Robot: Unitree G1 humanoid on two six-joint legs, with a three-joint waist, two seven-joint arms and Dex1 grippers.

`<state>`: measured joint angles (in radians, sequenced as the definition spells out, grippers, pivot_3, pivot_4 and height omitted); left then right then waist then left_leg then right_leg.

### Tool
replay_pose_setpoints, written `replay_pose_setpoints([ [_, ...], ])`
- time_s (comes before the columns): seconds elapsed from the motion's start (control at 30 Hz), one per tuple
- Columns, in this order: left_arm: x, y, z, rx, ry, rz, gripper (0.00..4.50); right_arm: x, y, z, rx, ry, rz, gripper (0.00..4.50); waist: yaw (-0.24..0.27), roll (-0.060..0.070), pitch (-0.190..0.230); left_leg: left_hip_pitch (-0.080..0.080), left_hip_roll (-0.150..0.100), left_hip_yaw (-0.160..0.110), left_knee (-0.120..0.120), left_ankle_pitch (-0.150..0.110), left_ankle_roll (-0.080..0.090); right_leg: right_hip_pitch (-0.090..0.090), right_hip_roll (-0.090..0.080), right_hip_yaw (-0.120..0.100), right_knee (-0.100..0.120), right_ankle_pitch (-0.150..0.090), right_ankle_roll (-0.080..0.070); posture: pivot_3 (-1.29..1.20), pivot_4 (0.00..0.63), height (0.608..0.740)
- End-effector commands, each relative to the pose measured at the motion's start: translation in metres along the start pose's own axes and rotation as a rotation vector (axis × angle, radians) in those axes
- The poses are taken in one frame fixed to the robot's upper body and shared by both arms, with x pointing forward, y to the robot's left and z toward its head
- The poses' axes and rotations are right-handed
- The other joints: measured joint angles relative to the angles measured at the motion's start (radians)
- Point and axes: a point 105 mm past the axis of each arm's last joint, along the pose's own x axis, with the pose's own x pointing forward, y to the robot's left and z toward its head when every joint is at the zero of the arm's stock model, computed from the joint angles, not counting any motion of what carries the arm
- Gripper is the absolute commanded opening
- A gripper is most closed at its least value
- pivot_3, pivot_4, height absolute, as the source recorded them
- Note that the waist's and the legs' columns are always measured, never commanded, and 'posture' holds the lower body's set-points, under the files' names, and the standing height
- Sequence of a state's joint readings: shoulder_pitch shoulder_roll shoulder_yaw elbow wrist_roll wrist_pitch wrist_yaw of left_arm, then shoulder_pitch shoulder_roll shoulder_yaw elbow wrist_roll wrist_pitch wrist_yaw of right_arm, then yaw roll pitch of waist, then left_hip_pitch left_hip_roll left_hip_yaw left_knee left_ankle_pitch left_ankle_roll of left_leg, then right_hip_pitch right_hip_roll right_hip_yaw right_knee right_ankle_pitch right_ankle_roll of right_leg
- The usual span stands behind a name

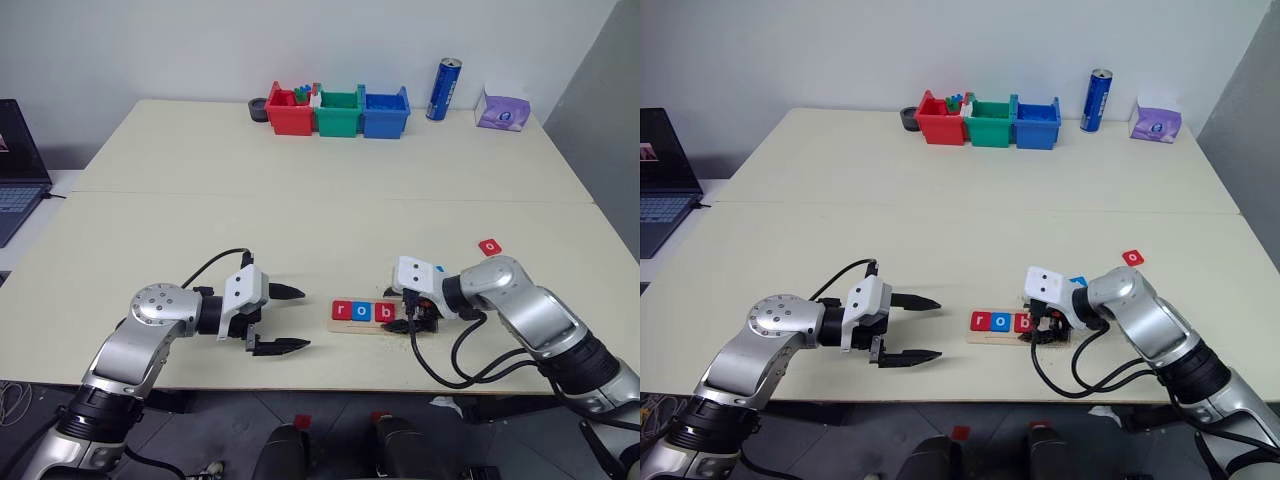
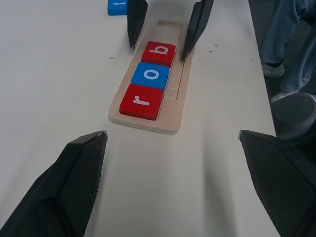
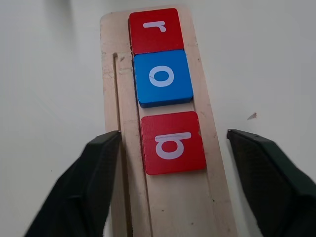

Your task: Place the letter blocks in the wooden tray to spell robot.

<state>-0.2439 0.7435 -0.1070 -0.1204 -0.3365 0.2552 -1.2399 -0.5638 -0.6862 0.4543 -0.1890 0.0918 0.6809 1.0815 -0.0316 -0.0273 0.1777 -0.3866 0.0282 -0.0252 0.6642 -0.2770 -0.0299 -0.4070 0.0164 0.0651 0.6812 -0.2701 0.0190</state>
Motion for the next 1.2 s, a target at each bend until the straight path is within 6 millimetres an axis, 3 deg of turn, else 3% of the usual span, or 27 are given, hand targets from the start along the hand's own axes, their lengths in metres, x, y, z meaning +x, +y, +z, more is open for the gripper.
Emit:
replay_pose_setpoints([
  [0.03, 0.0, -0.002, 0.01, 0.038, -0.028, -0.005, 4.5, -0.006, -0.006, 0.014, -0.052, -0.029, -0.028, 4.47, 0.0, 0.0, 0.0, 0.0, 0.0, 0.0, 0.0, 0.0, 0.0, 0.0, 0.0, 0.0, 0.0, 0.0, 0.0, 0.0, 0.15, 0.74],
  [0.23, 0.001, -0.002, 0.008, 0.036, -0.03, -0.003, 4.5, -0.023, -0.003, 0.03, -0.028, -0.112, -0.069, 4.47, 0.0, 0.0, 0.0, 0.0, 0.0, -0.001, 0.0, 0.0, 0.0, 0.0, 0.0, 0.0, 0.0, 0.0, 0.0, 0.0, 0.15, 0.74],
  [0.4, 0.0, -0.003, 0.006, 0.03, -0.03, 0.0, 4.5, -0.036, 0.003, 0.019, 0.01, -0.103, -0.127, 4.31, 0.003, 0.0, 0.0, -0.001, 0.0, -0.001, 0.0, 0.0, 0.0, 0.0, 0.0, -0.001, 0.0, 0.0, 0.0, 0.0, 0.15, 0.74],
  [0.5, -0.002, -0.002, 0.004, 0.026, -0.028, 0.004, 4.5, -0.039, 0.006, 0.007, 0.024, -0.072, -0.143, 3.59, 0.002, 0.0, 0.0, -0.001, 0.0, 0.0, 0.0, 0.0, 0.0, 0.0, -0.001, 0.0, 0.0, 0.0, 0.0, 0.0, 0.15, 0.74],
  [0.83, -0.005, 0.003, -0.003, 0.024, -0.018, 0.018, 4.5, -0.033, 0.004, -0.008, 0.039, -0.013, -0.151, 0.02, -0.001, 0.0, 0.0, 0.0, 0.0, 0.0, 0.0, 0.0, 0.0, 0.0, 0.0, 0.0, 0.0, 0.0, 0.001, 0.0, 0.15, 0.74],
  [1.2, -0.005, -0.001, -0.007, 0.018, -0.02, 0.02, 4.5, -0.021, -0.001, -0.014, 0.024, 0.026, -0.147, 0.02, -0.001, 0.0, 0.0, 0.0, 0.0, 0.0, 0.0, 0.0, 0.0, 0.0, 0.0, 0.0, 0.0, 0.0, 0.001, 0.0, 0.15, 0.74],
])
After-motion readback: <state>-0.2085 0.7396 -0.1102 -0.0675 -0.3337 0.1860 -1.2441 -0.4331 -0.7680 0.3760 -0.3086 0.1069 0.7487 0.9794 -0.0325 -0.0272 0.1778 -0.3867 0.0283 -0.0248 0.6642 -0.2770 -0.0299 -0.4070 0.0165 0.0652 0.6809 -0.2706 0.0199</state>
